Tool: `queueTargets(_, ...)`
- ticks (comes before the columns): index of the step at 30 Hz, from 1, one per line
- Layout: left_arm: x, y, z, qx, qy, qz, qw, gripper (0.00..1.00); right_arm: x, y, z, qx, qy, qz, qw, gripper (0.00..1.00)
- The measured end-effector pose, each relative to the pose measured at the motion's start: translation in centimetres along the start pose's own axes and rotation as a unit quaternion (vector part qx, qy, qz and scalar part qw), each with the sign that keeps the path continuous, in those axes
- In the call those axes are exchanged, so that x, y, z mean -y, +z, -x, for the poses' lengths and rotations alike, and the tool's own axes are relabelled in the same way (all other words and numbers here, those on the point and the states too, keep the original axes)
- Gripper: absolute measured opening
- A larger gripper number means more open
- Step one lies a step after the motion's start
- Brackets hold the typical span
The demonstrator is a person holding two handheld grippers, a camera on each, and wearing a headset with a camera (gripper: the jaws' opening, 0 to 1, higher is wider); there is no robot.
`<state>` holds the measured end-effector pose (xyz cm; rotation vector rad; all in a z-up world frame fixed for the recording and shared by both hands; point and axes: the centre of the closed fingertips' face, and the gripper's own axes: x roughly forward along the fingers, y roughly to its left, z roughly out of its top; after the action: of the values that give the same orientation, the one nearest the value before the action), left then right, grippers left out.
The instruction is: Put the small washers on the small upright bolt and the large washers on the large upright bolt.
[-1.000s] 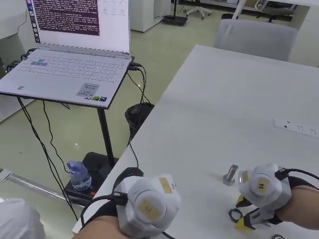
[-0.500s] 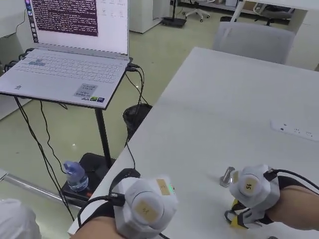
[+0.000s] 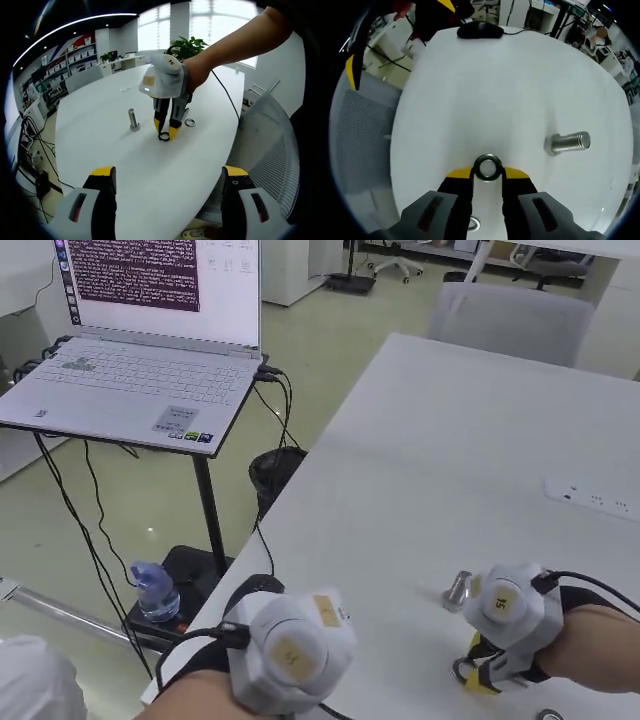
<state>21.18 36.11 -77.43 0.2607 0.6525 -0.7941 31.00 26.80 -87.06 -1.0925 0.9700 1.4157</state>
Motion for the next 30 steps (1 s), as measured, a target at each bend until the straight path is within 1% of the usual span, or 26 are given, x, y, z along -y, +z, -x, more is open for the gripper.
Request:
queueTargets(8,0.0,0.0,0.1,0.001,0.002,0.0,1.0,0.86,0.3,-0.2,1.5,-0.007,-0.003,-0.002,1.0,0.22)
queueTargets(16,0.0,0.0,0.3,0.0,0.003,-0.003,1.0,0.86,0.9,0.4,3.5,-0.004,-0.009,-0.011,0.9999,0.22)
queueTargets(20,0.1,0.1,0.2,-0.001,0.002,-0.007,1.0,0.86,1.3,0.5,4.4,-0.003,-0.013,-0.013,0.9998,0.22)
queueTargets(24,0.2,0.1,0.2,-0.003,0.001,-0.008,1.0,0.85,2.0,0.5,5.7,-0.001,-0.019,-0.021,0.9996,0.22)
queueTargets(26,0.3,0.0,0.2,-0.005,0.001,-0.009,0.9999,0.85,2.3,0.4,6.0,-0.001,-0.02,-0.025,0.9995,0.22)
queueTargets(30,0.4,0.1,0.3,-0.002,0.001,-0.008,1.0,0.85,2.9,0.3,6.7,-0.001,-0.025,-0.028,0.9993,0.22)
